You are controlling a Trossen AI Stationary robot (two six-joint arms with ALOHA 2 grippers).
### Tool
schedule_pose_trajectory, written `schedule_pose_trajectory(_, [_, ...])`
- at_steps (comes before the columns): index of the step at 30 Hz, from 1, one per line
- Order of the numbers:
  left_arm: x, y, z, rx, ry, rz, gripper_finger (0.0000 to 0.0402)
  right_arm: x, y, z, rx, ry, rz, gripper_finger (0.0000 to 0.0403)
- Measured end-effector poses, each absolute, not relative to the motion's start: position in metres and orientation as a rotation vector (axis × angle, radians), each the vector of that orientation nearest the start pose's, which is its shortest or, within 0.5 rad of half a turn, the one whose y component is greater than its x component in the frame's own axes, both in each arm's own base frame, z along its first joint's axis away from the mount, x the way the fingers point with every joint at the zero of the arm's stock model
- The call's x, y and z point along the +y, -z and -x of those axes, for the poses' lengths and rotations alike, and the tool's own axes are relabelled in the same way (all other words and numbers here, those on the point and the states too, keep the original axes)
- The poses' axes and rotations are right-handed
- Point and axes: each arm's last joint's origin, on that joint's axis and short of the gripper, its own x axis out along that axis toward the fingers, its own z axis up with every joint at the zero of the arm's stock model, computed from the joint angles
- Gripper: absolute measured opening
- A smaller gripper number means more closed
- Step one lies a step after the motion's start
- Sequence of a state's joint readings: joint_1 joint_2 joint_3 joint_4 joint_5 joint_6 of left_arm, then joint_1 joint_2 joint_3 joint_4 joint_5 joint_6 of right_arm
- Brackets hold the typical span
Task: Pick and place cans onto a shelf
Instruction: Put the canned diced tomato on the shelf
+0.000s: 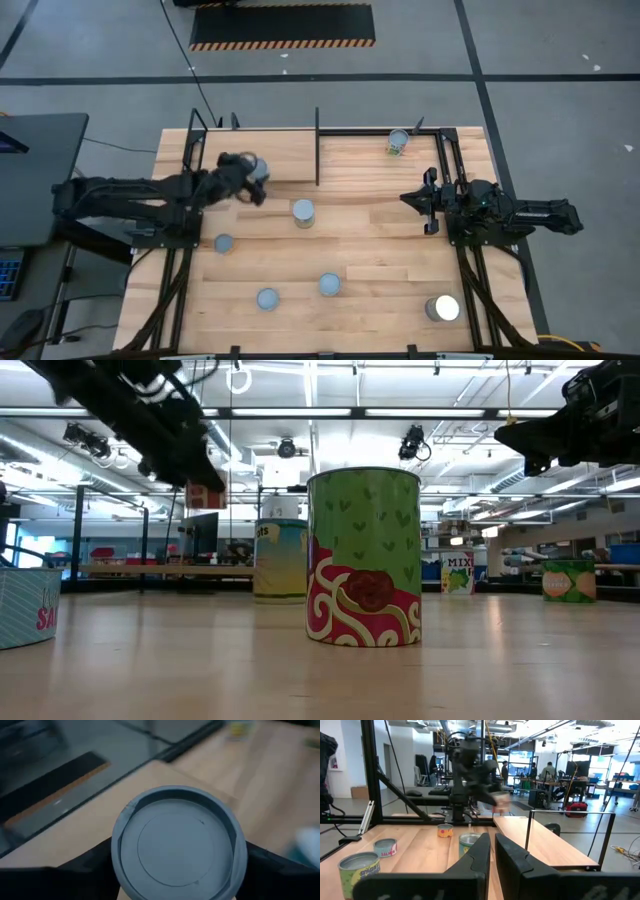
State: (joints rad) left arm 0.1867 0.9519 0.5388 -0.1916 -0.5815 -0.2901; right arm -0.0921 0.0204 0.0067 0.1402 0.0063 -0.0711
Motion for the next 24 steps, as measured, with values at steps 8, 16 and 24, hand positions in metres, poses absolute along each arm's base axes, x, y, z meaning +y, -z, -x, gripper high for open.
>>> schedule_pose_trajectory(8, [0.104, -0.212, -0.188, 0.427, -1.05, 0.24, 0.0286, -0.009, -0.178, -0.097, -0.124, 0.103, 0.076, 0.0035])
schedule_pose_trajectory(16, [0.145, -0.195, -0.202, 0.369, -1.068, 0.276, 0.0286, -0.009, -0.178, -0.097, -0.123, 0.106, 0.114, 0.0035])
schedule_pose_trajectory(24, [0.187, -0.2, -0.23, 0.512, -1.007, 0.266, 0.0286, -0.009, -0.187, -0.096, -0.226, 0.087, -0.039, 0.0035])
